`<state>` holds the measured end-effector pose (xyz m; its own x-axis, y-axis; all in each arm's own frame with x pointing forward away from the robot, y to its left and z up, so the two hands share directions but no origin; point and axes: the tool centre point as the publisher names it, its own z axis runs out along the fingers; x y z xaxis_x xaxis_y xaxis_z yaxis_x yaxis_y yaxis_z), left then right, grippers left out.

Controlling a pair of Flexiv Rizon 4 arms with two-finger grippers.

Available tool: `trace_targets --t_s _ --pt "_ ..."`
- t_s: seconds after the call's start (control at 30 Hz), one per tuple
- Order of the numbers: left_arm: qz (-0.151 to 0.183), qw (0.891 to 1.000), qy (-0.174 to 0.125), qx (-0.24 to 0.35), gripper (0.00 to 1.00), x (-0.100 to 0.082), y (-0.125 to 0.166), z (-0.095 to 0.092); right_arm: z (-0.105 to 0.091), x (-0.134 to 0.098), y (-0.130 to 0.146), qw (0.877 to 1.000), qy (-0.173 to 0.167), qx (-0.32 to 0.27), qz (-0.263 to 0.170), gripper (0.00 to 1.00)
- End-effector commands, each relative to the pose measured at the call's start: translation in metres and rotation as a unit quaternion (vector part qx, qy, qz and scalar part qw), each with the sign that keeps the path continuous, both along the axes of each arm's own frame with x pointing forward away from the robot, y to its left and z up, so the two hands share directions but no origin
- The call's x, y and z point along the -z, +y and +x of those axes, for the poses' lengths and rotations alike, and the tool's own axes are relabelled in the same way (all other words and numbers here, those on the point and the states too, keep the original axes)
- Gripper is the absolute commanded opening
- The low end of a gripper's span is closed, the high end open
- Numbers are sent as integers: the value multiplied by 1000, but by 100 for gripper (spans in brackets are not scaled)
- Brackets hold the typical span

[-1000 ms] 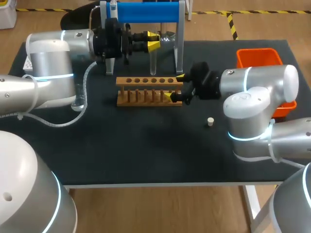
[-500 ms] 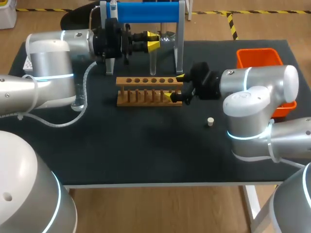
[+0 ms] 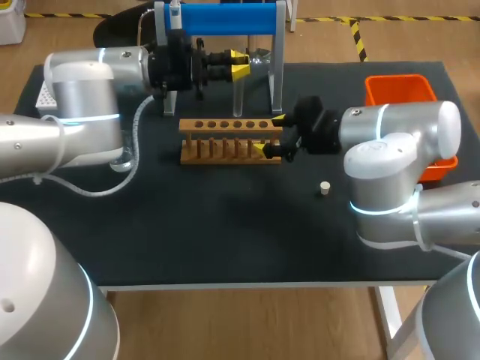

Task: Invert the test tube, pick up the pipette, mount the tip to pipette, aspirate from beaker and dispense into the tube, eject the tip, return the pipette, and cap with the stopper.

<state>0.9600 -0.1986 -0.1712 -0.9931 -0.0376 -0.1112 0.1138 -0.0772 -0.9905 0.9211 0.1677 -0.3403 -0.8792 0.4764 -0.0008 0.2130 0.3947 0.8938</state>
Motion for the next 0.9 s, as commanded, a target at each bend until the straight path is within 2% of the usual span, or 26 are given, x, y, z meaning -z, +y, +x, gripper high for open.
trace_targets --t_s 0.03,0.9 --pt "-4 1000 2 1 0 5 -3 3 0 0 -1 1000 0 0 0 100" --pt "-14 1000 23 -1 0 27 -4 17 0 0 -1 1000 0 0 0 100"
